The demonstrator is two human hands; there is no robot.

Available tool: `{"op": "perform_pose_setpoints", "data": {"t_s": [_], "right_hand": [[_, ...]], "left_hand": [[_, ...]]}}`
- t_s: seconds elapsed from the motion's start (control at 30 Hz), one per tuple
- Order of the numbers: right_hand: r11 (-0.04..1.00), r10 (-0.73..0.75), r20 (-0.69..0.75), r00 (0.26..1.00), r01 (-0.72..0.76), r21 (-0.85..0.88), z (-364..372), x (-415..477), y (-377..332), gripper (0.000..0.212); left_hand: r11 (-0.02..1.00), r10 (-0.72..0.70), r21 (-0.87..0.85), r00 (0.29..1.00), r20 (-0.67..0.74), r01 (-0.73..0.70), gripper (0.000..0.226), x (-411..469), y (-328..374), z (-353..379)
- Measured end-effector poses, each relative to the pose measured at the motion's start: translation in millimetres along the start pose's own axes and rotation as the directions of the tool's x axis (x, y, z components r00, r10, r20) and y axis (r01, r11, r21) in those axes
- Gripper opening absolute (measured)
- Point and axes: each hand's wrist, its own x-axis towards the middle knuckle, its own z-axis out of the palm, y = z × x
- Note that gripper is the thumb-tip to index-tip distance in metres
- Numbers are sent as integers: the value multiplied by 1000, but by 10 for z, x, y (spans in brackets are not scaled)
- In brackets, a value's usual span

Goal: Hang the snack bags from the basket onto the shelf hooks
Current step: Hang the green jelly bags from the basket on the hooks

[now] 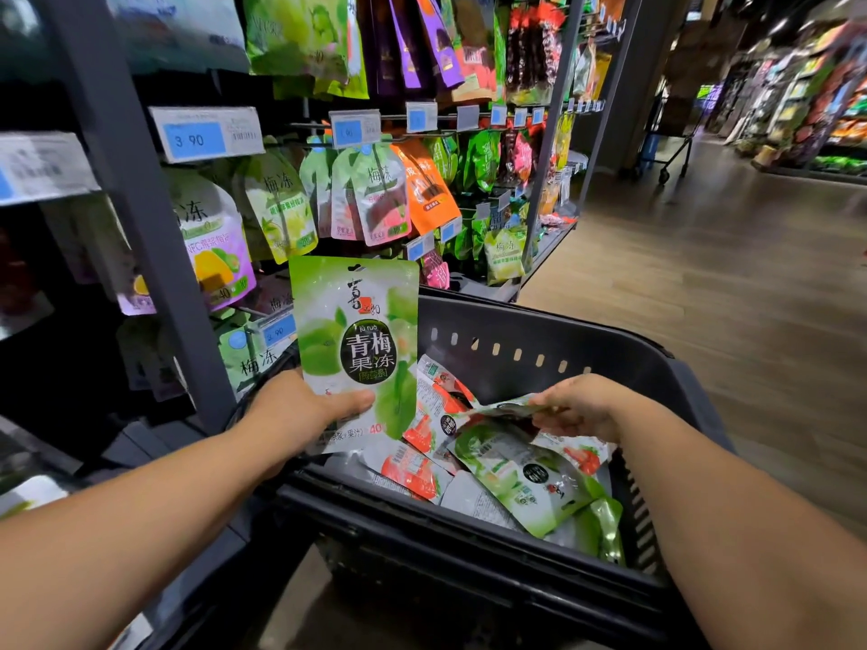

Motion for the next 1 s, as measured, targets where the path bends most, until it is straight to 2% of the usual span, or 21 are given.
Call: {"op": "perform_pose_setpoints", "data": {"t_s": [0.13, 0.27, 0.4, 0.57, 0.67, 0.8, 1.0], "right_hand": [[994, -98, 7, 995, 98, 42, 52, -39, -44, 27], [981, -191, 13, 981, 192, -32, 57, -17, -33, 19], [949, -258, -128, 958, 226, -221, 74, 8, -54, 12], [899, -397, -265, 879, 313, -307, 140, -68, -187, 30], [893, -447, -277, 851, 407, -192, 147, -157, -287, 27], [862, -405, -218, 888, 450, 234, 177, -253, -396, 11], [877, -373, -122, 920, 392, 277, 229, -173, -287, 13]], "left_hand": [[1000, -3, -1, 1000, -6, 3, 23, 17, -14, -5], [1000, 2, 4, 1000, 16, -2, 27, 5, 3, -1], [1000, 12, 3, 1000, 12, -12, 23, 10, -14, -3], [1000, 21, 2, 1000, -14, -21, 21, 57, -67, -4], [1000, 13, -13, 1000, -13, -13, 23, 56, -72, 0], [999, -1, -41, 1000, -23, 1, 23, 74, -72, 7], [999, 20, -35, 1000, -24, -21, 20, 53, -71, 12]]}}
